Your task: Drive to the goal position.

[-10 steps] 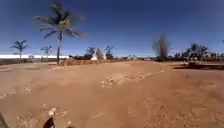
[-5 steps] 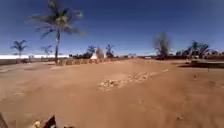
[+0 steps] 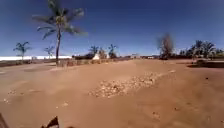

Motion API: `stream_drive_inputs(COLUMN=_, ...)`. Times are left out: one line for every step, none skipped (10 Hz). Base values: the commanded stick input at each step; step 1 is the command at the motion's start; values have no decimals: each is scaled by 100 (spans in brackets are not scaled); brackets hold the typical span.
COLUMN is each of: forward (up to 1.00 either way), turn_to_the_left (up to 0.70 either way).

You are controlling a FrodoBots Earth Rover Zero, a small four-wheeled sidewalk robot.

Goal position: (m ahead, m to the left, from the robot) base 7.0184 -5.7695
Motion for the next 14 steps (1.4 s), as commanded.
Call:
stream_drive_inputs(forward=70, turn_to_the_left=0)
stream_drive_inputs(forward=70, turn_to_the_left=0)
stream_drive_inputs(forward=70, turn_to_the_left=0)
stream_drive_inputs(forward=70, turn_to_the_left=0)
stream_drive_inputs(forward=70, turn_to_the_left=0)
stream_drive_inputs(forward=70, turn_to_the_left=0)
stream_drive_inputs(forward=70, turn_to_the_left=0)
stream_drive_inputs(forward=70, turn_to_the_left=0)
stream_drive_inputs(forward=70, turn_to_the_left=0)
stream_drive_inputs(forward=70, turn_to_the_left=0)
stream_drive_inputs(forward=70, turn_to_the_left=0)
stream_drive_inputs(forward=70, turn_to_the_left=0)
stream_drive_inputs(forward=70, turn_to_the_left=0)
stream_drive_inputs(forward=70, turn_to_the_left=0)
